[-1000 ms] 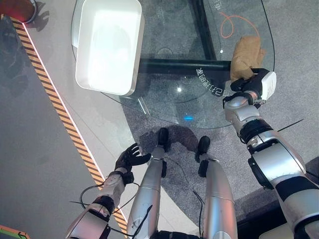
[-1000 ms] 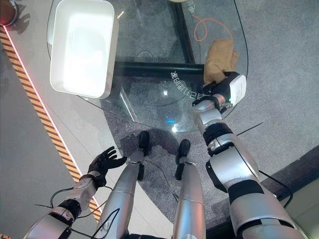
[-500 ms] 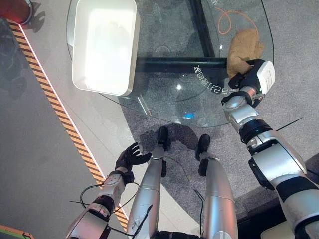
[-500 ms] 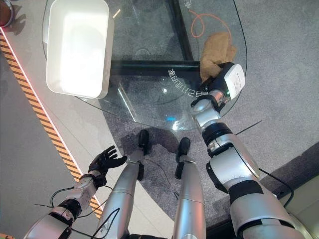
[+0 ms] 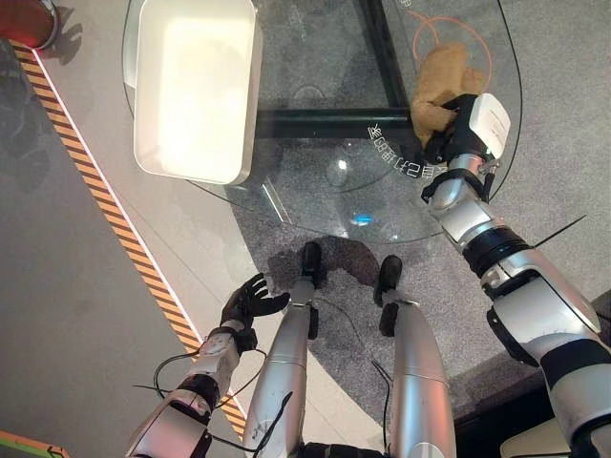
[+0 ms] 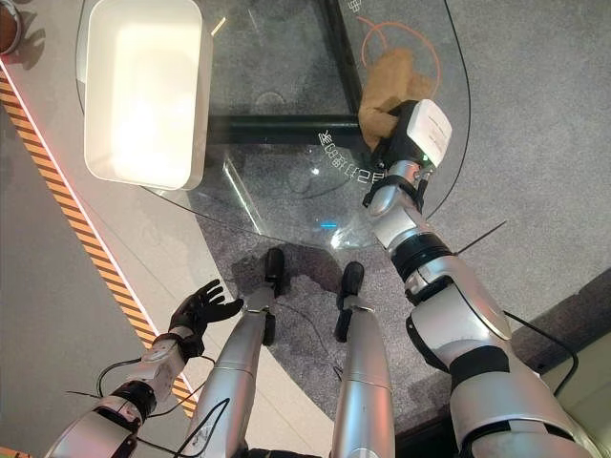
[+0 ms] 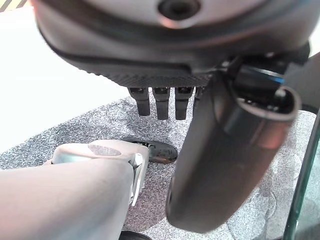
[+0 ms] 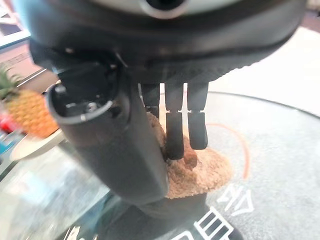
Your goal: Wipe the table with a cloth and put it in the basket.
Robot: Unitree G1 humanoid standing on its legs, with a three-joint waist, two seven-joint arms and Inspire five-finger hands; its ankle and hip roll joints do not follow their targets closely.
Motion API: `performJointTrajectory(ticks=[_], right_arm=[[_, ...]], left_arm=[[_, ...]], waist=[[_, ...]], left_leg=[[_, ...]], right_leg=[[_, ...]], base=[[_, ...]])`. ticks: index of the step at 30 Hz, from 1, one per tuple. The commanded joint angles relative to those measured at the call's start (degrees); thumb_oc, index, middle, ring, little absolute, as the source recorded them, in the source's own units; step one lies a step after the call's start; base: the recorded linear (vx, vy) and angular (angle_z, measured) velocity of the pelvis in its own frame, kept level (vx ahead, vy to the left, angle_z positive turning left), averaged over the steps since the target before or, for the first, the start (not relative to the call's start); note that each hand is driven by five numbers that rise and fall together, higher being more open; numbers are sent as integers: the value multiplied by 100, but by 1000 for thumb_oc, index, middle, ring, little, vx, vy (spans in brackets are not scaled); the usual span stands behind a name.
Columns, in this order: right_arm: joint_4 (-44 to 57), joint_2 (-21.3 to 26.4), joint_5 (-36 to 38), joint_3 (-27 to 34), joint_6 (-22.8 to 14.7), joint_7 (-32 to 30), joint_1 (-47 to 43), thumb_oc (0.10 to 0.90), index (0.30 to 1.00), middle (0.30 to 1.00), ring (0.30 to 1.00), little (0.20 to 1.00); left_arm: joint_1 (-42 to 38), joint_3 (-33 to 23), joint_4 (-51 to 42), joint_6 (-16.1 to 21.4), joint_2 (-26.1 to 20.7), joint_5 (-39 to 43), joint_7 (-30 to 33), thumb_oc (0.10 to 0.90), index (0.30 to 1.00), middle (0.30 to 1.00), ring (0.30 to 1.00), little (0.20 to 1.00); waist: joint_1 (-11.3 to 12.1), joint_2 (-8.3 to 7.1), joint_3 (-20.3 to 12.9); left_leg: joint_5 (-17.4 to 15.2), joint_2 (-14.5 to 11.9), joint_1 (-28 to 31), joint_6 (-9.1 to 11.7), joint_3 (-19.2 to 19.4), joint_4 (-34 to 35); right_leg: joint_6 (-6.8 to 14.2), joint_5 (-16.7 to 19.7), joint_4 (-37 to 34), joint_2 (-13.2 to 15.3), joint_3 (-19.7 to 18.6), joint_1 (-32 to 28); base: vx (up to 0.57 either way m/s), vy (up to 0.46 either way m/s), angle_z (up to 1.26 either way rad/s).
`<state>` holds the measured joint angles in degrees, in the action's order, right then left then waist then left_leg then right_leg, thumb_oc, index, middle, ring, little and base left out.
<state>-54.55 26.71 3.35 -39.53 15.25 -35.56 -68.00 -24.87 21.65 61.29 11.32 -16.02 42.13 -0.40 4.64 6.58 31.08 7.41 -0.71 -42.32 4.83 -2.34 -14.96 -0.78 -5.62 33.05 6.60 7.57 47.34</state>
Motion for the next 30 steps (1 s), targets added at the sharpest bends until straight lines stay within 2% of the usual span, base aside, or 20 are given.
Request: performJointTrajectory(ticks=[1,10,19,30], right_arm=[[885,-354,-409,-452,-704,430,-419,100,300,300,300,200],[1137,-414,-769,-741,-1028,1133,-276,100,300,300,300,200],[1234,-463,-852,-917,-1313,1571,-181,100,300,300,300,200],[1462,-517,-900,-1124,-1457,2115,-66,100,300,300,300,200]], left_arm=[[13,15,-87,24,95,96,180,800,900,900,900,900],[-7,40,-159,-26,102,72,236,800,900,900,900,900],[-48,41,-166,-65,83,44,241,800,900,900,900,900],[-99,38,-210,-148,70,36,281,800,900,900,900,900]], waist=[[199,224,-129],[192,228,-129],[196,212,-129],[193,197,-129]], left_leg=[[-636,454,-2,-370,476,-528],[-631,473,-45,-375,479,-562],[-619,476,-51,-371,476,-556],[-606,475,-72,-365,478,-563]], right_leg=[[109,158,-555,-67,382,-170],[111,168,-539,-48,381,-116],[117,181,-551,-42,388,-105],[119,194,-536,-21,407,-68]], base=[[0,0,0],[3,-3,1],[2,-1,1],[0,-2,3]])
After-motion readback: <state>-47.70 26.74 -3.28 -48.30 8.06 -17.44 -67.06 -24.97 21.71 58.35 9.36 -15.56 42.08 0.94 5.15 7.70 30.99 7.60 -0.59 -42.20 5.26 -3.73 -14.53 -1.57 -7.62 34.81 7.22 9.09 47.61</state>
